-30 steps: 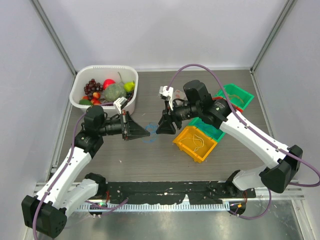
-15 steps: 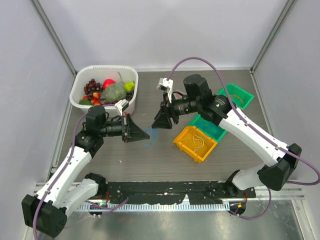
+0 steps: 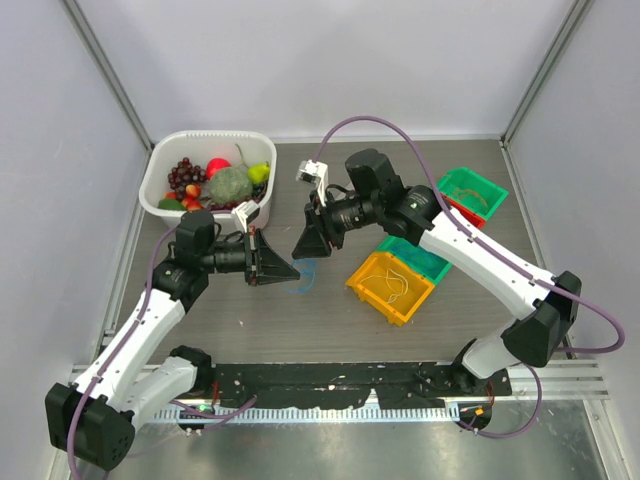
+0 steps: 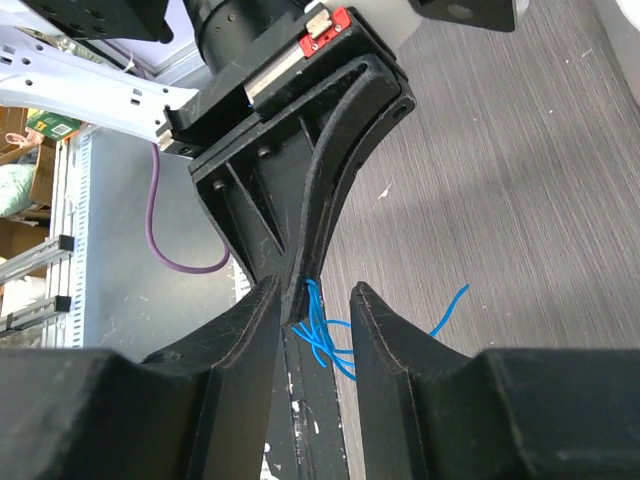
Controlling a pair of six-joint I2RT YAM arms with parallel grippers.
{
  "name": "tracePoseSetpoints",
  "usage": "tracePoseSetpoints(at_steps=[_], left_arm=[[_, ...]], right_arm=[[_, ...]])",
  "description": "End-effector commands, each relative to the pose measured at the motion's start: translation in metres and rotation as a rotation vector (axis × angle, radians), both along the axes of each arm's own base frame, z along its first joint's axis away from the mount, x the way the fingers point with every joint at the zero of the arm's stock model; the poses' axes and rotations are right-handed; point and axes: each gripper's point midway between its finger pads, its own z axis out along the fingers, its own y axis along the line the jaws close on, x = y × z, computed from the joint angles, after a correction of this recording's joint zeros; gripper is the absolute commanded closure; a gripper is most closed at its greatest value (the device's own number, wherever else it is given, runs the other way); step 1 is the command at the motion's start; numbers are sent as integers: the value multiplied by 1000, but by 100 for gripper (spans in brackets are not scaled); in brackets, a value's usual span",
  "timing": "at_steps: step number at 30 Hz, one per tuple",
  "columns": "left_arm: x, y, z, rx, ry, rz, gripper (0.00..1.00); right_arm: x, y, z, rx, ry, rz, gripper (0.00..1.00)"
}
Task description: Untangle the cables
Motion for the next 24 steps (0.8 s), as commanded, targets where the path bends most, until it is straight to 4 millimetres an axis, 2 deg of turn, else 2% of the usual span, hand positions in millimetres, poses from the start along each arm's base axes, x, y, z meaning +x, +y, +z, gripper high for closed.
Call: tracePoseSetpoints(at_steps=[1, 5, 12, 24], left_arm=[[0, -1, 21, -33, -69, -18, 100], [0, -1, 20, -40, -64, -17, 100], [1, -1, 22, -55, -65, -15, 100], [0, -1, 21, -57, -64, -18, 100]], right_arm=[[-2, 1, 13, 21, -40, 16, 63], [-6, 1, 10, 16, -22, 34, 67], [-11, 1, 2, -2, -3, 52, 68], [-7, 8, 4, -1, -20, 46, 78]])
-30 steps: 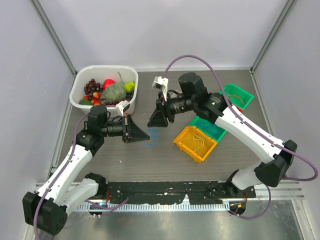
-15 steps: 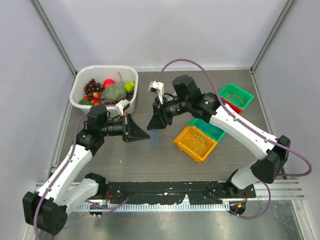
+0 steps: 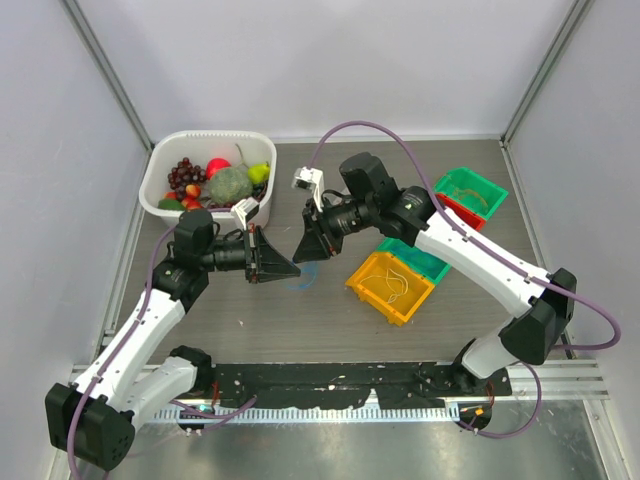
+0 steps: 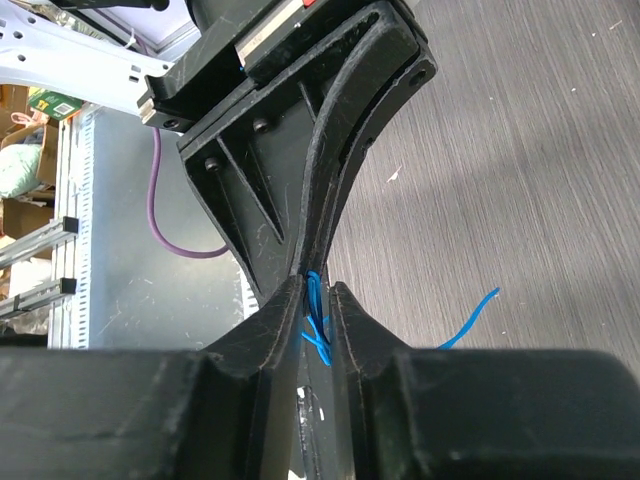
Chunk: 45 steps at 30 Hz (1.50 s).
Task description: Untangle the cables
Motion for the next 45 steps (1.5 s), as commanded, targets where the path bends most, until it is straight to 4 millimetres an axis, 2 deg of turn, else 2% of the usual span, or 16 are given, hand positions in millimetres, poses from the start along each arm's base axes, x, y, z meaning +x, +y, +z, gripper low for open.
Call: tracePoseSetpoints(at_steps=[1, 8, 19, 26, 30, 32, 35, 37, 38, 39, 40, 41, 42, 43, 44, 45], left_arm=[[-3, 0, 13, -31, -47, -23, 100], [-5, 1, 9, -29, -41, -26, 100], [-8, 1, 6, -30, -35, -36, 100], [-9, 1, 8, -35, -39, -40, 100], [-10, 1, 10, -45, -41, -44, 100], [-11, 1, 10, -46, -38, -46, 100], [-10, 3, 7, -38, -45, -22, 100], [-10, 5, -2, -15, -25, 2, 100], [-9, 6, -4, -5, -37, 17, 100], [-9, 7, -8, 8, -38, 30, 100], [-7, 10, -9, 21, -51, 60, 100], [-5, 12, -11, 37, -65, 87, 100], [-3, 16, -11, 58, -89, 124, 100], [0, 20, -11, 77, -113, 160, 100], [2, 24, -12, 104, -138, 187, 100], [6, 30, -12, 138, -162, 227, 100]], right_arm=[[1, 7, 18, 43, -47, 11, 80], [3, 8, 23, 55, -37, -13, 85], [2, 8, 28, 70, -27, -23, 78], [-1, 7, 21, 51, -13, -4, 96], [0, 4, 16, 31, -23, -17, 92], [1, 3, 15, 28, -22, -21, 99], [20, 0, 19, 29, -79, -147, 99], [32, -5, 32, 100, -49, -281, 99], [36, -14, 47, 154, -64, -330, 99], [46, -19, 44, 183, -47, -424, 99], [47, -30, 64, 245, -73, -479, 99], [62, -38, 57, 269, -45, -604, 99], [61, -53, 72, 321, -55, -665, 99], [73, -62, 64, 353, -10, -777, 99], [72, -72, 73, 406, 1, -825, 99], [74, -74, 63, 421, 62, -865, 99]])
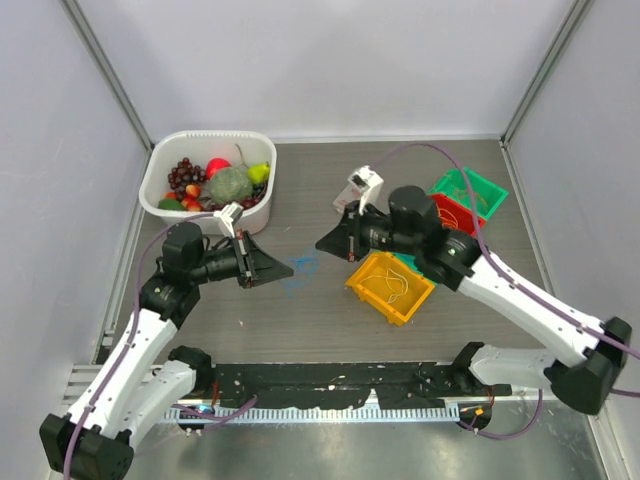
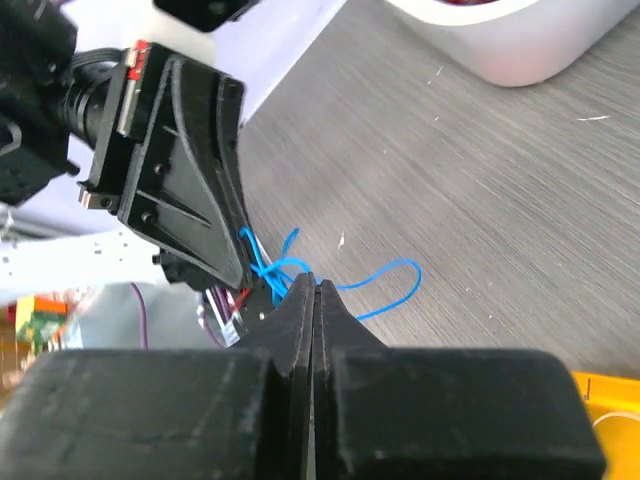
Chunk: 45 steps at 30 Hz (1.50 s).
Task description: Untangle the cables
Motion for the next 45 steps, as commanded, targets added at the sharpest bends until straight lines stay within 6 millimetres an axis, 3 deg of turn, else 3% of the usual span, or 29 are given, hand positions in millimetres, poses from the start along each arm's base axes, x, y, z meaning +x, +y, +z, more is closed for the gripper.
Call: tracePoseSetpoints(at_steps=[1, 6, 9, 11, 12, 13, 14, 19, 24, 30, 39, 45], left_arm=[[8, 23, -4, 143, -104, 147, 100], [24, 46, 4, 232, -192, 324, 100], [22, 40, 19, 165, -241, 307, 100], [18, 33, 22, 139, -232, 255, 100], [16, 31, 22, 140, -228, 227, 100], [14, 29, 22, 143, -225, 199, 100], [12, 28, 23, 145, -224, 183, 100], [12, 25, 27, 137, -218, 162, 100], [16, 23, 28, 114, -199, 177, 100], [15, 25, 24, 127, -195, 181, 100], [15, 24, 25, 120, -200, 178, 100], [14, 23, 24, 118, -197, 168, 100]], right_arm=[[42, -38, 62, 325, -15, -410, 99], [37, -44, 27, 256, 59, -439, 99], [26, -37, 20, 223, 65, -351, 99], [17, -23, 36, 219, 1, -226, 84], [16, -21, 34, 169, -44, -179, 68], [17, -13, 36, 121, -36, -140, 64], [26, -6, 28, 60, -66, -110, 64], [32, 8, 56, 36, -134, -34, 62], [12, 32, 41, 21, -77, 32, 60], [5, 53, 27, -3, -50, 30, 58], [30, 55, 9, -83, -53, -96, 60], [37, 62, 14, -71, -60, -119, 61]])
